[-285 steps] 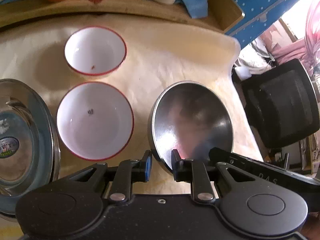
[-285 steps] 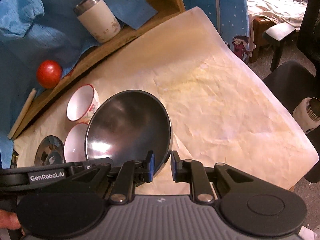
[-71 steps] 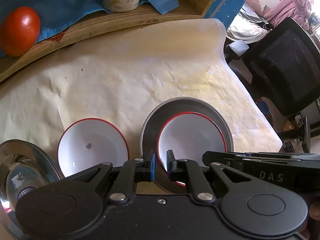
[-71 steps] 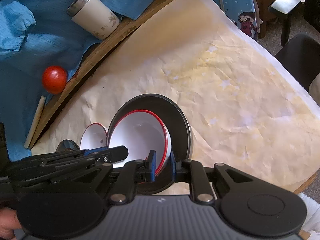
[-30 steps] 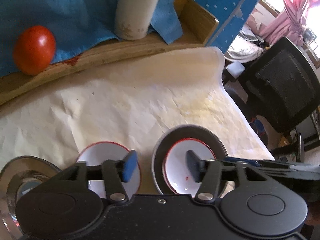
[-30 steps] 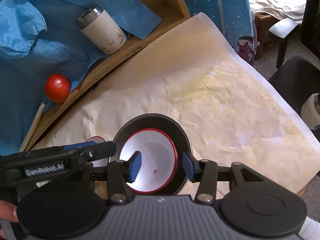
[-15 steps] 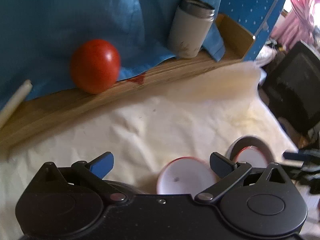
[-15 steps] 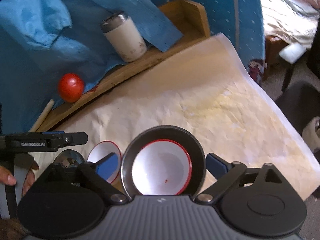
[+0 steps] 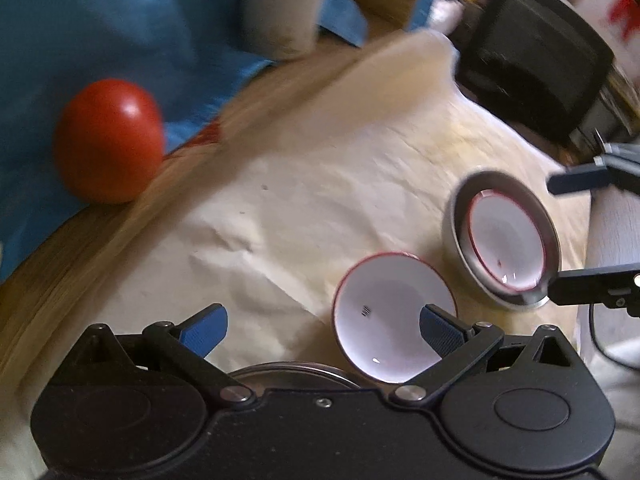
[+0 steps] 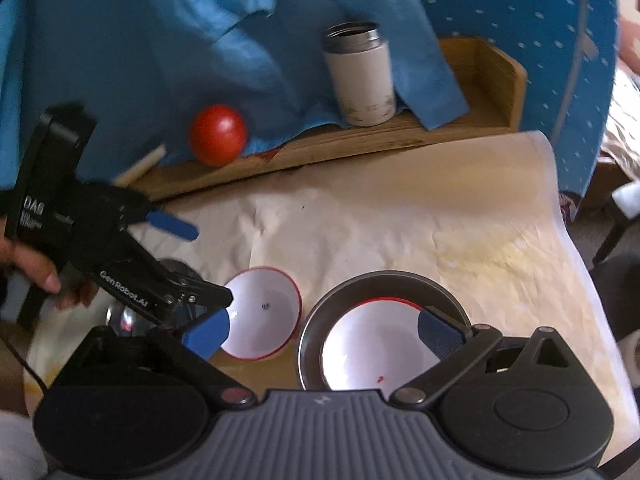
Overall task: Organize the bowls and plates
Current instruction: 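Move both tools to the second red-rimmed white bowl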
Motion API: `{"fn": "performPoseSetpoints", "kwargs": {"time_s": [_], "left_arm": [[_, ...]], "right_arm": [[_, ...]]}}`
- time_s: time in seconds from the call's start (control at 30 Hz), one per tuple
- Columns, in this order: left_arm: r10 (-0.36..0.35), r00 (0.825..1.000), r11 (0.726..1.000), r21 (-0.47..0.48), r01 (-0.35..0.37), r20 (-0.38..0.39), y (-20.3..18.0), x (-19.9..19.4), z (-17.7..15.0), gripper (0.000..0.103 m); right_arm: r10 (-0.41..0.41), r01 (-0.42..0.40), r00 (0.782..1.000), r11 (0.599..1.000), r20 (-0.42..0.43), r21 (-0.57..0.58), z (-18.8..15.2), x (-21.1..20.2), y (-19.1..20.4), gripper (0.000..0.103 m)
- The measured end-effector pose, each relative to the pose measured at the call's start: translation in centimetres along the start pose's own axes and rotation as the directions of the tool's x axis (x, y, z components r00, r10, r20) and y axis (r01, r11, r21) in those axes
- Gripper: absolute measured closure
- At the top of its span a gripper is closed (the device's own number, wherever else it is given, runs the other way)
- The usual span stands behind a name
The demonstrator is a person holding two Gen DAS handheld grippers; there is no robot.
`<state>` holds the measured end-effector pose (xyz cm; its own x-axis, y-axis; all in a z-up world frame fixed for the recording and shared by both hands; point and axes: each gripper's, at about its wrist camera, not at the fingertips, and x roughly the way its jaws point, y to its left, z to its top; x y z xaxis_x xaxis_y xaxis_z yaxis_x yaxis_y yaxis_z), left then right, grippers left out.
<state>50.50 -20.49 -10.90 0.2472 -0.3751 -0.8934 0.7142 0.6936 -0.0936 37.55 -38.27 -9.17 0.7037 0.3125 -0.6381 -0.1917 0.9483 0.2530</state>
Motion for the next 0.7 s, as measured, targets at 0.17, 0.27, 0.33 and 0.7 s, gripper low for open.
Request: {"fn": "performPoseSetpoints", "kwargs": {"time_s": [0.17,0.27,0.33,0.7], "left_arm": [[-0.029,0.999,0.998,0.062,0.032,-0.042,0.2,1.6,0.7,0.003],[-0.049,0.997,0.995,0.089,0.055,-0.063,0.6,2.3,1.0,0.005],[-0.055,0.996,0.992,0.112,0.062,-0.071,0.7,2.5,1.0,0.007],[-0.076,0.991,0.982,0.167,0.094,-0.11,1.1,3.5,0.8,0.014]], "right_arm": [[0.052,-0.053,0.998,0.998,-0.047,-0.03,0.1,0.6,1.5,0.005],[0.109,-0.108,0.991,0.994,-0.073,0.021,-0.3,0.8,2.1,0.009],[0.136,-0.13,0.987,0.99,-0.088,0.062,-0.6,0.9,2.3,0.014],[0.176,-0.138,0.978,0.948,-0.109,0.288,-3.2,3.6,2.8,0.023]]}}
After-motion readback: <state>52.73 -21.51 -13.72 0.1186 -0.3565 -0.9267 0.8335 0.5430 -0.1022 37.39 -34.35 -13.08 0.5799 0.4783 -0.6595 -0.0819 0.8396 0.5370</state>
